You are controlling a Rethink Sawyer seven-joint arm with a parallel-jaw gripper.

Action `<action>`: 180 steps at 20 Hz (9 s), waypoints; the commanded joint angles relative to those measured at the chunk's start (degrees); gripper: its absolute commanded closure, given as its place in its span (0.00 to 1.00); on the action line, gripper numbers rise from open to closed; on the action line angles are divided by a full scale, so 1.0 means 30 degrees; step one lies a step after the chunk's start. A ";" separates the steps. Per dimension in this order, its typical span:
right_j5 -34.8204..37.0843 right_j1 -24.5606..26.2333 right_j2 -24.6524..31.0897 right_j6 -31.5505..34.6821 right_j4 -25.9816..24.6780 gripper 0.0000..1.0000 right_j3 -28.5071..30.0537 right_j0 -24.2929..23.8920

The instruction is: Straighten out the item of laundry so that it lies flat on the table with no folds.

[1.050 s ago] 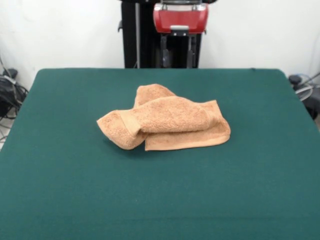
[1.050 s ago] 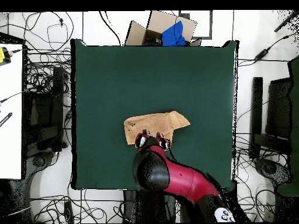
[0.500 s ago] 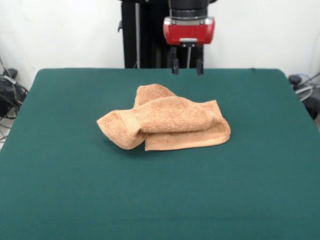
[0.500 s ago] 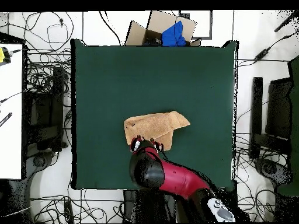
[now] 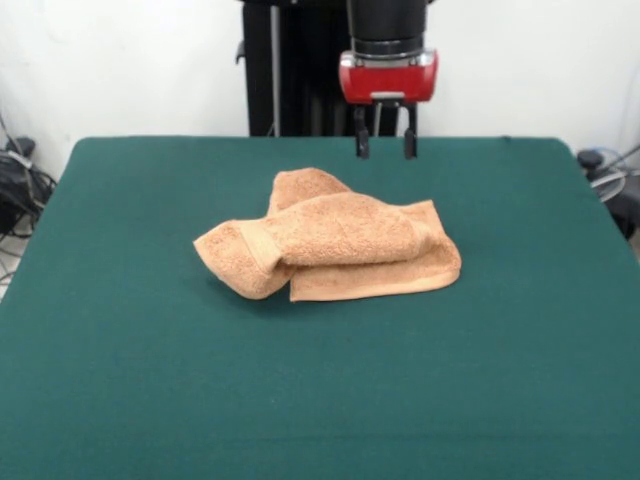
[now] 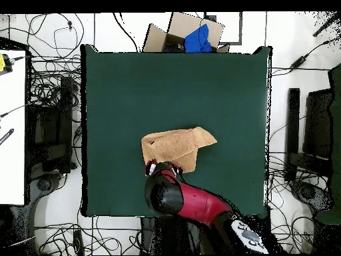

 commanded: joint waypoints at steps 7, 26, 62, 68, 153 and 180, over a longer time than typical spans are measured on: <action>-0.1298 0.1125 0.1014 0.4048 -0.0152 0.00 -0.1186 -0.1291; -0.1810 0.1780 0.0813 0.4413 0.0583 0.00 -0.1998 -0.1935; -0.3211 0.4397 0.2653 0.3986 -0.2040 0.00 -0.2863 -0.4566; -0.1917 0.2991 0.3297 0.4487 -0.1060 0.00 -0.2175 -0.4521; 0.2462 0.4518 0.3770 0.1219 -0.2387 0.00 -0.5244 -0.6851; 0.3772 0.5145 0.4213 0.0620 -0.4654 0.00 -0.5716 -0.7944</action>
